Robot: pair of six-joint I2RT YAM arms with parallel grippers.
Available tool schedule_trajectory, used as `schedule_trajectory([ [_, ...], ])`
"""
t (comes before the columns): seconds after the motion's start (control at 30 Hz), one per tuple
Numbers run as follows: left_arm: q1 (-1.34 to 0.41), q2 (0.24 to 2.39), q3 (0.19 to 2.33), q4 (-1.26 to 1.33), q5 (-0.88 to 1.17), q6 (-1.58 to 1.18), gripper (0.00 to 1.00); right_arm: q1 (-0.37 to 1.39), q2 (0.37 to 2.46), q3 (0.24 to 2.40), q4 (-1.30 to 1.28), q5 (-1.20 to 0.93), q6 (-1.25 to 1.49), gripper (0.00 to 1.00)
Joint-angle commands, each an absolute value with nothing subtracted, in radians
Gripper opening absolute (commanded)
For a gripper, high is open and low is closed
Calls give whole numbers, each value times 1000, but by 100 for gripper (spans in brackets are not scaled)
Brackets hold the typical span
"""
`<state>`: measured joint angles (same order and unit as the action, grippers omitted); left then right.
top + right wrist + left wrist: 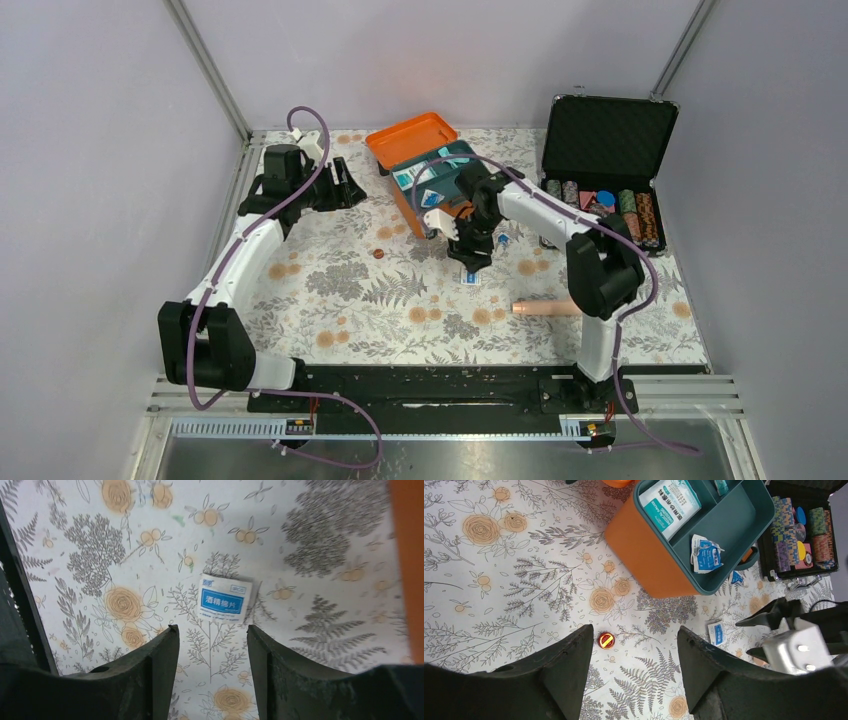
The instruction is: Organize the medicine kit
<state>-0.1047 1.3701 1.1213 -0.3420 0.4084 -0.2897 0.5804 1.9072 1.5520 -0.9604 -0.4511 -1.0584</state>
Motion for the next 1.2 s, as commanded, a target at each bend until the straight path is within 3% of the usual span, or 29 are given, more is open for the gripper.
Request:
schedule_trajectory([
  [0.0,-100,1369,1156,-303,411,-292,62,586,1926,1502,-968,-406,-1122,60],
  [0.3,-100,1352,1136,-306,400,-278,62,633,1990,1465,-891,-286,-1118,62],
  [0.47,-100,1351,1132,-304,399,-281,62,670,2003,1421,-829,-215,-1111,72],
  [0.7,-100,1348,1123,-305,403,-286,62,684,2026,1386,-735,-120,-1061,68],
  [1.17,-100,1353,1122,-318,408,-289,62,689,1972,1392,-797,-192,-1015,37],
])
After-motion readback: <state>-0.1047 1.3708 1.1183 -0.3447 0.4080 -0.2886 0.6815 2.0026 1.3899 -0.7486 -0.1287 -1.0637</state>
